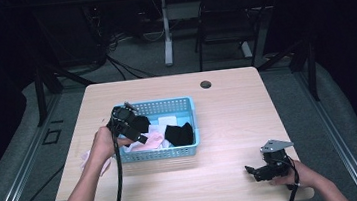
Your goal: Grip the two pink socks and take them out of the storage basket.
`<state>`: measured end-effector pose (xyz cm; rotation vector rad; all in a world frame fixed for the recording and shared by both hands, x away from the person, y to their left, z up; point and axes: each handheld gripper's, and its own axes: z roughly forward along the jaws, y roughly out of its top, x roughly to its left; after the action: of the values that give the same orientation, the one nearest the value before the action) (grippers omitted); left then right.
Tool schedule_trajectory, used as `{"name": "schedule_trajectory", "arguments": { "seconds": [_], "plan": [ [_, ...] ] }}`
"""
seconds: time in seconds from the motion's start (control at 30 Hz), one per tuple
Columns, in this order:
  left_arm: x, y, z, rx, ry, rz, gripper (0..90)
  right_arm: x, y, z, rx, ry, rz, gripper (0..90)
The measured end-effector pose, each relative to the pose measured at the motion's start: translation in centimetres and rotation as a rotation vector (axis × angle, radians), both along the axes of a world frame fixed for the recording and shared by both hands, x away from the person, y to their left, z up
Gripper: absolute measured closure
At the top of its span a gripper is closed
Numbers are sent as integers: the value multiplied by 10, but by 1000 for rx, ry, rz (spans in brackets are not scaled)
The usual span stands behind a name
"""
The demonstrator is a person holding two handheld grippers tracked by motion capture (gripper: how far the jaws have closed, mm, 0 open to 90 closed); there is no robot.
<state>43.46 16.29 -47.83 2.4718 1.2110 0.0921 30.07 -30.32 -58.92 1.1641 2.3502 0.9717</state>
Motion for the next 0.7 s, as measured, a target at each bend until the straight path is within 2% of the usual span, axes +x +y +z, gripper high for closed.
{"name": "schedule_trajectory", "arguments": {
  "seconds": [0.07, 0.1, 0.2, 0.23, 0.4, 0.43, 0.53, 0.57, 0.6, 0.63, 0.67, 0.7],
  "plan": [
    [2, -5, -4, 17, 1, -10, 149, 0, 0, 0, -6, 0, 0, 0],
    [3, -10, -8, 25, 19, -16, 183, 0, 0, 0, 0, 0, 0, 0],
    [5, -13, -12, 28, 28, -11, 207, 0, 0, 0, 0, 0, 0, 0],
    [7, -15, -16, 33, 42, -16, 242, 0, 0, 0, 0, 0, 1, 0],
    [11, -18, -23, 53, 60, -8, 321, 0, 0, 0, -4, 2, 2, 0],
    [13, -19, -27, 64, 78, -2, 325, 0, 0, 0, 0, 0, 1, 0],
    [15, -21, -30, 71, 89, 9, 368, 0, 0, 0, 0, 1, 0, 0],
    [18, -22, -33, 78, 106, 12, 385, 0, 0, 0, 1, 1, -2, 0],
    [18, -22, -33, 78, 106, 12, 418, 0, 0, 0, 1, 1, -2, 0],
    [19, -25, -37, 84, 130, 15, 444, 0, 0, 0, -5, 4, -2, 0],
    [19, -25, -37, 84, 130, 15, 477, 0, 0, 0, -5, 4, -2, 0],
    [19, -27, -38, 93, 139, 8, 477, 0, 0, 0, -1, 2, -3, 0]
  ]
}}
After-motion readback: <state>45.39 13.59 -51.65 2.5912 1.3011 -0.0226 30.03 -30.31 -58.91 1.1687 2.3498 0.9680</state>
